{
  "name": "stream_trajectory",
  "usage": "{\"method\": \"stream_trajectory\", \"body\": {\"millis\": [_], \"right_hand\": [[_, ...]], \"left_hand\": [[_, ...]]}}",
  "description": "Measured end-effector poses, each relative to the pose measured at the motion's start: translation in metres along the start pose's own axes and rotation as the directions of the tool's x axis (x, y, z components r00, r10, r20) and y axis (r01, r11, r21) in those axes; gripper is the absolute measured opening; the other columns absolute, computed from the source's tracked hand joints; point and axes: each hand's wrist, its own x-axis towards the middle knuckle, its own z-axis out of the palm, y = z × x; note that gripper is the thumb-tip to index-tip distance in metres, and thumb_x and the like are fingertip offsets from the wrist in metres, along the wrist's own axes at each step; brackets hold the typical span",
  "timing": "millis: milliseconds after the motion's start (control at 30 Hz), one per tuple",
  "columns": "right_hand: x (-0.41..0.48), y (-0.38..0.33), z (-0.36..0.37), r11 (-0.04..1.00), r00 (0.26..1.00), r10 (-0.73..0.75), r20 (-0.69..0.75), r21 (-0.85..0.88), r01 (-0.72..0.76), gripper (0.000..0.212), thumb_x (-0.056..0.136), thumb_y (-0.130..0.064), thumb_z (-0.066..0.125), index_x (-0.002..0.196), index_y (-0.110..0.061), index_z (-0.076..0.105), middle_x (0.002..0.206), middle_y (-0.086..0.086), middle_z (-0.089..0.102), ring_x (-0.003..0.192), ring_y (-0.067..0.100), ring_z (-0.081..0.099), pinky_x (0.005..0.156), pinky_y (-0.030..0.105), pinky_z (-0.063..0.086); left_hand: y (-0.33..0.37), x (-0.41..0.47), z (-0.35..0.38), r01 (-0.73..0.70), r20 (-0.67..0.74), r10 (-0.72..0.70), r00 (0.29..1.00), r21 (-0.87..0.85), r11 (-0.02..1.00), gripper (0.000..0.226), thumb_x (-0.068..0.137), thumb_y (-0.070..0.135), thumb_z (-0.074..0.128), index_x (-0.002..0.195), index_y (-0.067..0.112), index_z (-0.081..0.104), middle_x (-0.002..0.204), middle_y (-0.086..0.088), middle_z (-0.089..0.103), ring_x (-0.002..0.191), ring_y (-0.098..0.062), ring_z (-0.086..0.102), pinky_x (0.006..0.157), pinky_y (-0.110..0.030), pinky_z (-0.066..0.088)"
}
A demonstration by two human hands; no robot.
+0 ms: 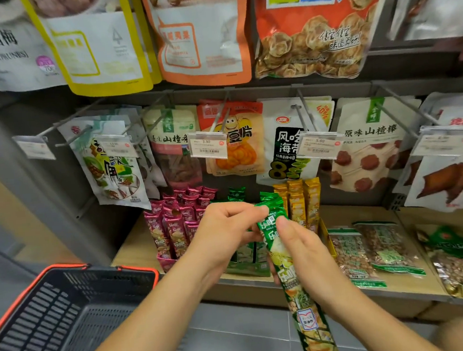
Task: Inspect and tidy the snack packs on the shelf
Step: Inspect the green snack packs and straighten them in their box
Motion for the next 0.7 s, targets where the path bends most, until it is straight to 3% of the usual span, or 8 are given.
{"method": "stream_trajectory", "body": {"millis": [100,167,267,367,467,533,600,700], "right_hand": [[0.0,-0.001,0.0,0.999,0.999,-0.036,0.005,-0.031,0.036,0.052,0.092,-0.064,0.038,0.088,-0.018,0.063,0.07,0.015,0.058,0.064,0.018,0.053,0.063,0.044,0.044],[0.001,-0.002,-0.002,0.995,0.998,-0.061,0.02,-0.075,0.063,0.062,0.088,-0.066,0.04,0.091,-0.008,0.059,0.076,0.021,0.056,0.067,0.024,0.051,0.065,0.046,0.044],[0.002,-0.003,-0.003,0.985,0.996,-0.089,0.026,-0.149,0.092,0.054,0.089,-0.067,0.039,0.095,-0.018,0.062,0.084,0.005,0.065,0.075,0.02,0.058,0.072,0.038,0.047],[-0.001,0.0,-0.005,0.962,0.993,-0.115,-0.005,-0.249,0.11,0.041,0.089,-0.069,0.039,0.081,-0.032,0.055,0.07,-0.013,0.058,0.062,0.002,0.049,0.058,0.019,0.039],[-0.005,0.003,-0.007,0.925,0.993,-0.111,-0.028,-0.368,0.093,0.038,0.084,-0.069,0.038,0.086,-0.035,0.054,0.071,-0.018,0.06,0.056,0.0,0.051,0.049,0.016,0.037],[-0.006,0.003,-0.009,0.88,0.99,-0.132,-0.058,-0.467,0.09,0.041,0.083,-0.072,0.035,0.087,-0.035,0.051,0.07,-0.021,0.06,0.054,0.002,0.053,0.046,0.018,0.037],[-0.007,0.004,-0.012,0.816,0.983,-0.161,-0.086,-0.572,0.083,0.042,0.081,-0.074,0.031,0.085,-0.035,0.046,0.062,-0.014,0.059,0.052,0.006,0.054,0.043,0.02,0.035],[-0.009,0.005,-0.014,0.691,0.977,-0.184,-0.108,-0.721,0.05,0.048,0.076,-0.078,0.018,0.086,-0.035,0.038,0.059,-0.01,0.055,0.051,0.009,0.055,0.042,0.024,0.036]], "left_hand": [[0.002,0.001,-0.003,0.022,0.003,-0.022,1.0,-0.039,0.999,0.021,0.085,0.022,0.071,0.067,0.013,0.076,0.062,0.002,0.06,0.057,-0.007,0.055,0.054,-0.019,0.049],[0.003,0.001,-0.004,0.027,0.013,-0.026,1.0,-0.086,0.996,0.023,0.08,0.033,0.071,0.07,0.013,0.077,0.059,0.0,0.058,0.053,-0.006,0.055,0.052,-0.017,0.048],[0.002,0.002,-0.003,-0.007,-0.014,0.006,1.0,-0.058,0.998,0.022,0.08,0.034,0.069,0.068,0.016,0.076,0.055,0.004,0.056,0.05,-0.005,0.053,0.052,-0.017,0.049],[-0.001,0.006,-0.003,-0.092,-0.096,0.106,0.99,0.138,0.986,0.027,0.089,0.009,0.067,0.067,0.021,0.076,0.061,0.006,0.066,0.053,-0.007,0.058,0.053,-0.02,0.052],[0.002,0.004,-0.003,-0.164,-0.062,0.189,0.98,0.279,0.946,0.03,0.09,-0.004,0.061,0.082,0.021,0.074,0.071,0.011,0.071,0.062,-0.003,0.064,0.057,-0.019,0.051],[0.005,0.003,-0.006,-0.167,0.038,0.163,0.986,0.251,0.953,0.023,0.092,0.0,0.06,0.098,0.018,0.074,0.087,0.008,0.075,0.08,-0.004,0.068,0.067,-0.019,0.054],[0.008,0.002,-0.009,-0.109,0.143,0.079,0.987,0.221,0.969,0.019,0.092,0.022,0.063,0.108,0.019,0.073,0.101,0.004,0.074,0.096,-0.012,0.068,0.079,-0.027,0.058],[0.006,0.0,-0.001,-0.128,0.111,0.095,0.989,0.348,0.929,0.013,0.085,0.033,0.07,0.097,0.031,0.075,0.089,0.01,0.074,0.083,-0.009,0.069,0.071,-0.021,0.055]]}}
